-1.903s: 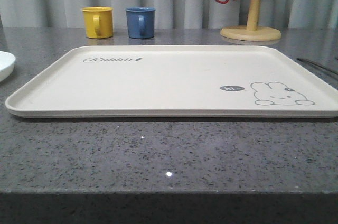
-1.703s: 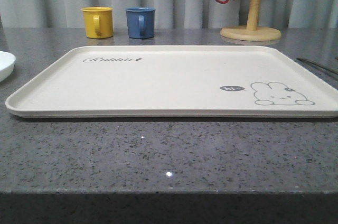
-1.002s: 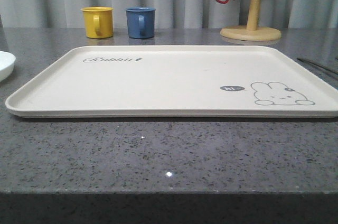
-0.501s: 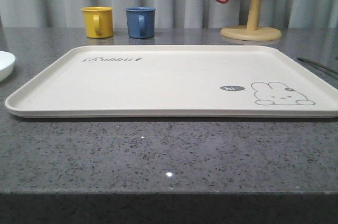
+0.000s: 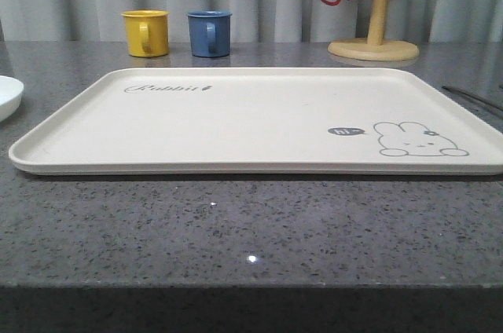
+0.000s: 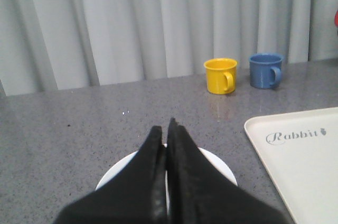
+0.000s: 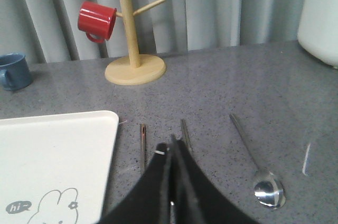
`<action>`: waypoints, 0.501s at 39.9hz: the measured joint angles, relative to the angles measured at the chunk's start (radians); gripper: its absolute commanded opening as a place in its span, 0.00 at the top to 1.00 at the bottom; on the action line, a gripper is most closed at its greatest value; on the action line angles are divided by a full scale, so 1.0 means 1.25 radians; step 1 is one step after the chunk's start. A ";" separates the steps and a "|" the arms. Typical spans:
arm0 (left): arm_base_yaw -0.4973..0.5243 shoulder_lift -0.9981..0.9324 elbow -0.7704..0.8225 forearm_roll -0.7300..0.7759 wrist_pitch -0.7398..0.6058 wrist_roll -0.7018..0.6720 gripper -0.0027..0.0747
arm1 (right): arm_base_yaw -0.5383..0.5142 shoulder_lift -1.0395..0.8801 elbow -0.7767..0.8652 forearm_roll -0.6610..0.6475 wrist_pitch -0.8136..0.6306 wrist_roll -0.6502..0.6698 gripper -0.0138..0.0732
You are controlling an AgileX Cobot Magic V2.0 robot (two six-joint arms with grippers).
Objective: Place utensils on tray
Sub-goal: 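Move the left gripper toward the white plate beside the tray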
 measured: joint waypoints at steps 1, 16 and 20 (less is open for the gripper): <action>0.000 0.012 -0.004 0.000 0.004 0.000 0.99 | 0.000 0.008 -0.004 0.000 0.000 0.000 0.91; 0.000 0.033 -0.010 0.002 0.011 0.000 0.24 | 0.000 0.024 -0.007 0.000 0.004 0.000 0.27; 0.000 0.033 -0.010 0.002 0.011 0.000 0.11 | 0.000 0.024 -0.007 0.000 0.005 0.000 0.13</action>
